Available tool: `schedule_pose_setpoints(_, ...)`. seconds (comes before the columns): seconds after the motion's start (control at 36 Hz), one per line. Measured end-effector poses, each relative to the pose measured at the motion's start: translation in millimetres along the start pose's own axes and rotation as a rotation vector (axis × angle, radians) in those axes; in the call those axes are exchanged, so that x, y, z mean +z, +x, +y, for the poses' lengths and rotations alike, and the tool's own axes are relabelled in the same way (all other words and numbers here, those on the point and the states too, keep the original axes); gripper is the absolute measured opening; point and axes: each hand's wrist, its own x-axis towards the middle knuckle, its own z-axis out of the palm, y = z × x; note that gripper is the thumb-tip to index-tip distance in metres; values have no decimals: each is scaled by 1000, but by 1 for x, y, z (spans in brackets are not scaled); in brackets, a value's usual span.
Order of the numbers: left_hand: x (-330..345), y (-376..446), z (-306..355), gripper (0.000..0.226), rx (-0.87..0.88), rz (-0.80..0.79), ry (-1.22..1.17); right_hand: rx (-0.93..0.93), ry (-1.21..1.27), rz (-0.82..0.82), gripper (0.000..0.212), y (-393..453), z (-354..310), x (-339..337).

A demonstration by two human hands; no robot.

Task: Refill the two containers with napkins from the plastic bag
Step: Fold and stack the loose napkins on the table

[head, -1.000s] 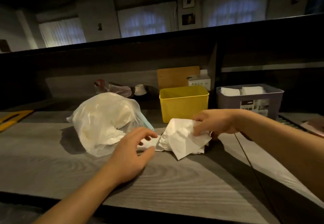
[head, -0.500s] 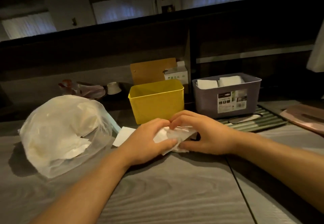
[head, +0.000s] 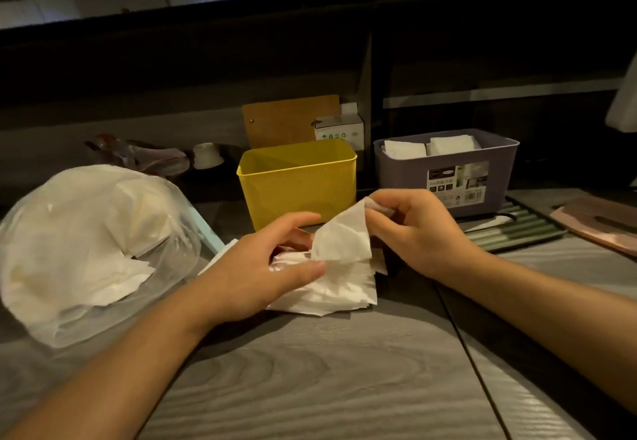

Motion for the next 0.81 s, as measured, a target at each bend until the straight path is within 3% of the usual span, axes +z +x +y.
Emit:
schedule_pose_setpoints(0.11, 3, 2, 7, 56, -10, 70, -35, -32, -74, 145, 5, 4, -3, 7)
schedule_pose_setpoints(0.28, 10, 2, 16, 95, 17, 49, -91, -33, -21, 176, 12, 7, -9, 15)
schedule_pose_setpoints(0.47, 18, 11, 21, 26, 70, 298, -120, -96, -144, 121, 13, 5, -11, 18)
schedule_pose_setpoints(0.58, 14, 10, 18, 17, -64, 383, -269, -55, -56, 37, 21, 5, -9, 16)
schedule_pose_setpoints(0.69, 11, 9, 19, 15, -154, 370, -494, 9, 124, 29, 30, 6, -7, 14)
schedule_pose_setpoints(0.81, 9, 9, 20, 16, -179, 335, -635, -31, 100, 14, 46, 4, -7, 14)
